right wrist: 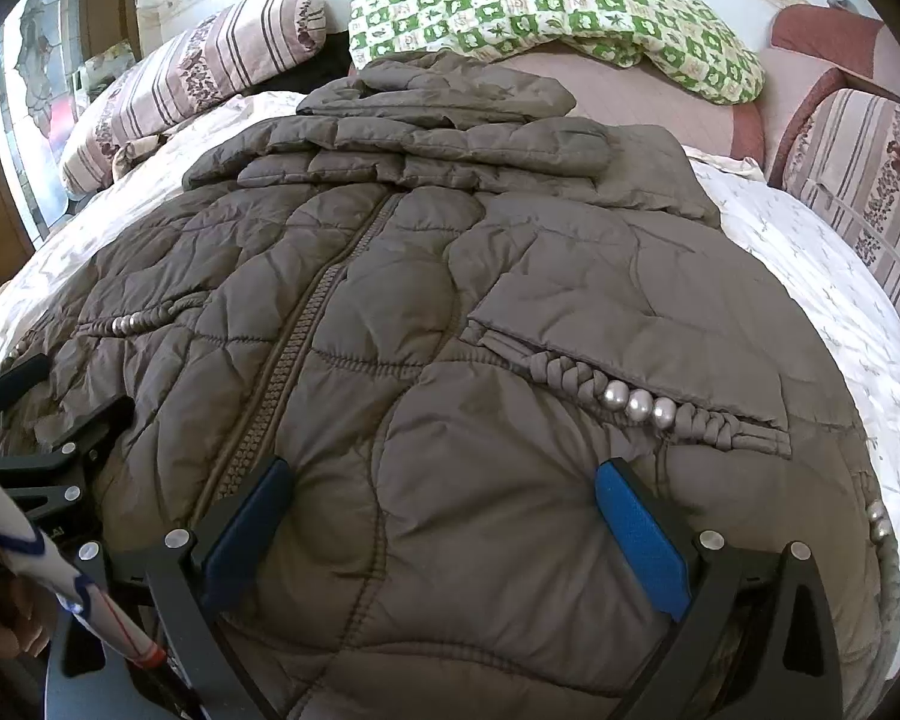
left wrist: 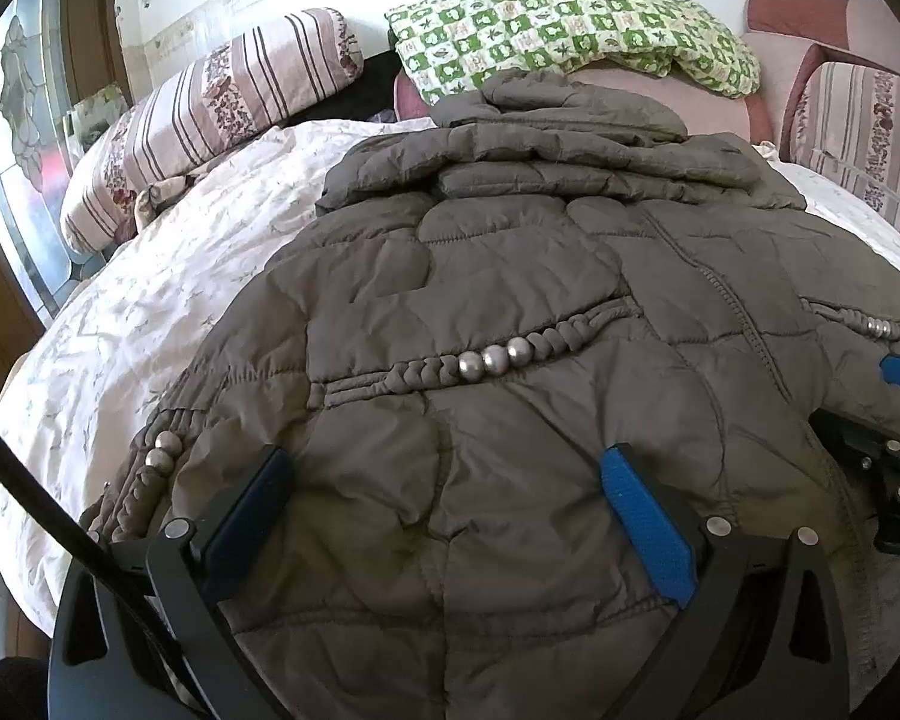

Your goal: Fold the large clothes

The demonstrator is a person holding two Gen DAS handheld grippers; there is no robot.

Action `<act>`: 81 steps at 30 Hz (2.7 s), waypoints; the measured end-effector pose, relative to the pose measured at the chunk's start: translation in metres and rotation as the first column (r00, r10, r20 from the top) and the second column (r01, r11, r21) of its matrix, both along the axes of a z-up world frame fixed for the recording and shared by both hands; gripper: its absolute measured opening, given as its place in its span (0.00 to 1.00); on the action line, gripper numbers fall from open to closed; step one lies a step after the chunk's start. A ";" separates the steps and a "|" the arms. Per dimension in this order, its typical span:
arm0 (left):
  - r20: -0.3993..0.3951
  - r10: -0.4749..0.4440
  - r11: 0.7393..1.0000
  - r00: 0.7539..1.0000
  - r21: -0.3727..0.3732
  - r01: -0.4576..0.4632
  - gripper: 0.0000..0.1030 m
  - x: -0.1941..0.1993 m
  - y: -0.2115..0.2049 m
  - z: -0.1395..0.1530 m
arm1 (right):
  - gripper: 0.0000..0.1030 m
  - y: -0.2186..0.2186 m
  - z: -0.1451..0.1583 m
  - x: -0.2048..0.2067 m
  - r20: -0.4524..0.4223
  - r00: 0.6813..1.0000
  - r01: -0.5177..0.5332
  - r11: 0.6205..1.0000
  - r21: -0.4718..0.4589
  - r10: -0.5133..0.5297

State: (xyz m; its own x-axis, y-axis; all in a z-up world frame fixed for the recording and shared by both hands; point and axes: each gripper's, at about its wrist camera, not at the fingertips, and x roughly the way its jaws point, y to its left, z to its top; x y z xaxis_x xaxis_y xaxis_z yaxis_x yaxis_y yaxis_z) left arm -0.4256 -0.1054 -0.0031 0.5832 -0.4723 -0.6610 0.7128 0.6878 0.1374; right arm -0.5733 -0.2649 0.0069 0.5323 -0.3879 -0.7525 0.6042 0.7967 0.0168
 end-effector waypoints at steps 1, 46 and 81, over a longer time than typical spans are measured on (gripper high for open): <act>0.001 -0.002 1.000 1.000 -0.002 0.002 1.00 0.000 0.000 0.000 | 1.00 0.000 0.000 0.000 0.000 1.000 -0.001 1.000 0.000 0.001; -0.384 0.046 0.926 0.922 -0.330 -0.184 0.71 0.049 0.156 0.018 | 1.00 -0.067 0.045 -0.198 0.210 0.802 0.516 0.825 0.231 -0.560; -0.214 0.052 0.978 0.975 -0.188 -0.094 0.80 0.007 0.113 0.003 | 0.58 -0.036 0.000 -0.170 0.235 0.861 0.322 0.842 0.432 -0.450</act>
